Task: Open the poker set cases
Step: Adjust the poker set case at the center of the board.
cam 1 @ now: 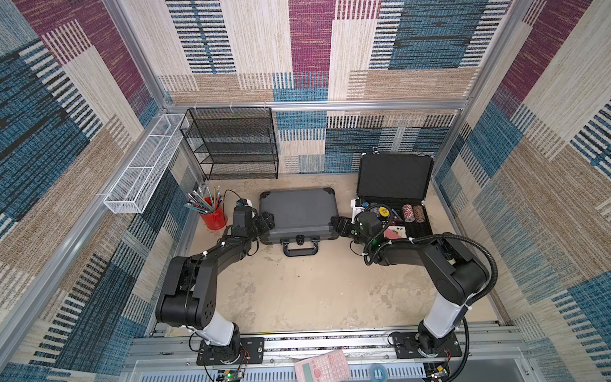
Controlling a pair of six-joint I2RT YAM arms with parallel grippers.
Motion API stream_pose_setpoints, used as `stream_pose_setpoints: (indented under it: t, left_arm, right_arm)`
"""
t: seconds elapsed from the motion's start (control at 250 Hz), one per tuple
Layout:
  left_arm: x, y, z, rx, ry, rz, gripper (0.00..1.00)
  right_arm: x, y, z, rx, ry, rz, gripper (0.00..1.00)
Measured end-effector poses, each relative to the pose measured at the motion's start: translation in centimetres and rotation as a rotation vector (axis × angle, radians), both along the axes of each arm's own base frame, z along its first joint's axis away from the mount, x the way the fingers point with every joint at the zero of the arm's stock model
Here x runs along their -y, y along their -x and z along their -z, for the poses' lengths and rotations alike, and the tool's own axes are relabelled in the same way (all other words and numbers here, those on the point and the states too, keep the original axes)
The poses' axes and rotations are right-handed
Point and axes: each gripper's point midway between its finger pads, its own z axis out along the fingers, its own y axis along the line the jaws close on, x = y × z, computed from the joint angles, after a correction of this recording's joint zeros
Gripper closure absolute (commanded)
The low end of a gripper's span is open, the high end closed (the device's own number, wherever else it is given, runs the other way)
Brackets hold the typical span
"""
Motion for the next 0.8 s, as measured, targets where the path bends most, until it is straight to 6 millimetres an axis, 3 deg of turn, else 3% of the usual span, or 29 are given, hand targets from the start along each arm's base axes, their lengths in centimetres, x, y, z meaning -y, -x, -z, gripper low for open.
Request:
stream_pose_setpoints:
  t: [0.348,0.596,0.688,0.8]
  left_arm:
    - [0.8,0.2,-0.2,0.045,-0.017,0.022,0.26]
    - [1.0,0.9,-0.3,0.050,-0.026,0.027,0.22]
    - [1.0,1.7,-0.4,0.031,-0.045,0.033,0.17]
    - [1.2,2.9,-0.5,-0.001,-0.058,0.045,0.13]
  right_arm:
    - [0.8,2.6,0.0,-0.025,-0.034,0.011,0.53]
    - [1.0,2.9,0.3,-0.040,-0.021,0.016,0.46]
    - [0.9,3.0,0.4,-0.045,-0.013,0.012,0.39]
    - [0.7,3.6,0.3,-0.052,0.003,-0.004,0.23]
